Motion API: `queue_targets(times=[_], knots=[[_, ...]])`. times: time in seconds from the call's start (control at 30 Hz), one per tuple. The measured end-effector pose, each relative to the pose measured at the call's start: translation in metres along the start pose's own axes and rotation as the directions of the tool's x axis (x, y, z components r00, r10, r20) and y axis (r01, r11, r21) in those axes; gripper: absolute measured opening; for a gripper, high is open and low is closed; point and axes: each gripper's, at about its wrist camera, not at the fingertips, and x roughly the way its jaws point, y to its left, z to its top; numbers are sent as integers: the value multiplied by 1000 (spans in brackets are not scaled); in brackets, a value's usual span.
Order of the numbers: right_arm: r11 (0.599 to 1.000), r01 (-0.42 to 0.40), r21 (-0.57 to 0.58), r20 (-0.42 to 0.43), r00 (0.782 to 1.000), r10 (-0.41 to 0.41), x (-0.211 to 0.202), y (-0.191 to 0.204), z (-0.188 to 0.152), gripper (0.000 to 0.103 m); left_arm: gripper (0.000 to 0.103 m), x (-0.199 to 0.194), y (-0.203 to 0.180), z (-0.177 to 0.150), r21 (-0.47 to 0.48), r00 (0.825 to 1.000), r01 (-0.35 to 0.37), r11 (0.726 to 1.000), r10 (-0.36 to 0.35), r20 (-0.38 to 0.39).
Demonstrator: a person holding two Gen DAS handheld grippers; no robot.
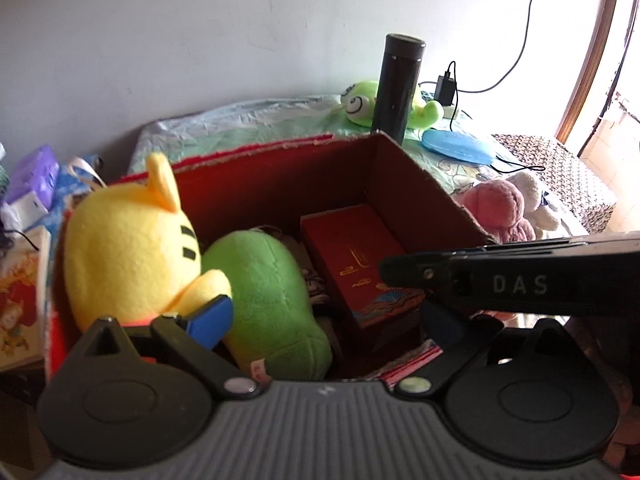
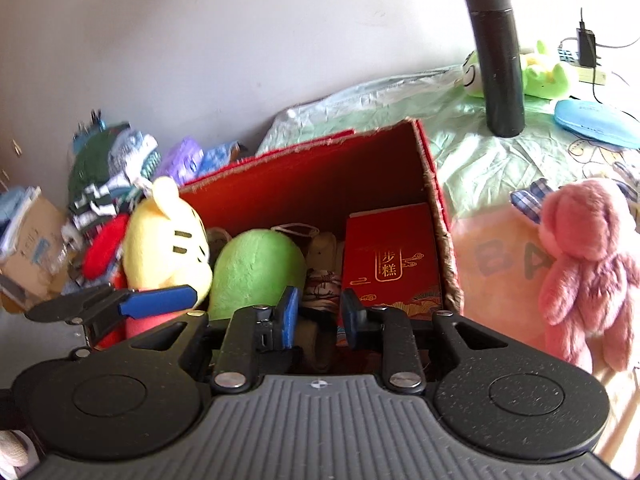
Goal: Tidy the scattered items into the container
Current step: 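Withdraw the right gripper from the box toward the pink teddy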
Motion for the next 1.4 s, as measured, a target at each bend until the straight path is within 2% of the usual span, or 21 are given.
queue_targets(times=[0.1, 0.23, 0.37, 0.5, 0.63, 0.8, 0.97, 1.0, 1.23, 1.4], knots=[[1000, -1, 18, 43, 999, 0, -9, -2, -4, 26, 102, -9, -3, 1, -11, 999, -7, 1000, 7, 33], [996, -30, 87, 83, 996, 22, -20, -10, -8, 26, 102, -18, -3, 2, -40, 996, 46, 998, -43, 73], [985, -67, 157, 117, 992, 49, -31, -19, -14, 26, 102, -26, -10, 0, -45, 993, 67, 997, -62, 105], [982, -64, 176, 162, 986, 35, -43, -22, -22, 27, 102, -29, -21, -4, -29, 988, 78, 997, -73, 136], [979, -58, 195, 187, 982, 21, -52, -28, -27, 27, 102, -28, -32, -6, -27, 986, 106, 994, -101, 135], [975, -70, 212, 212, 977, 24, -60, -42, -34, 27, 102, -30, -52, -7, 10, 986, 78, 997, -79, 146], [961, -147, 234, 229, 969, 93, -63, -62, -35, 25, 102, -32, -72, -4, 16, 985, 26, 1000, -28, 169], [961, -151, 232, 234, 968, 96, -65, -66, -34, 27, 102, -31, -77, -3, 12, 986, 27, 1000, -28, 167], [965, -134, 224, 230, 970, 81, -86, -110, -27, 29, 102, -16, -139, 8, 40, 987, 1, 999, -7, 158], [968, -104, 227, 221, 974, 53, -104, -148, -26, 30, 102, 2, -182, 15, 61, 990, 12, 998, -21, 138]])
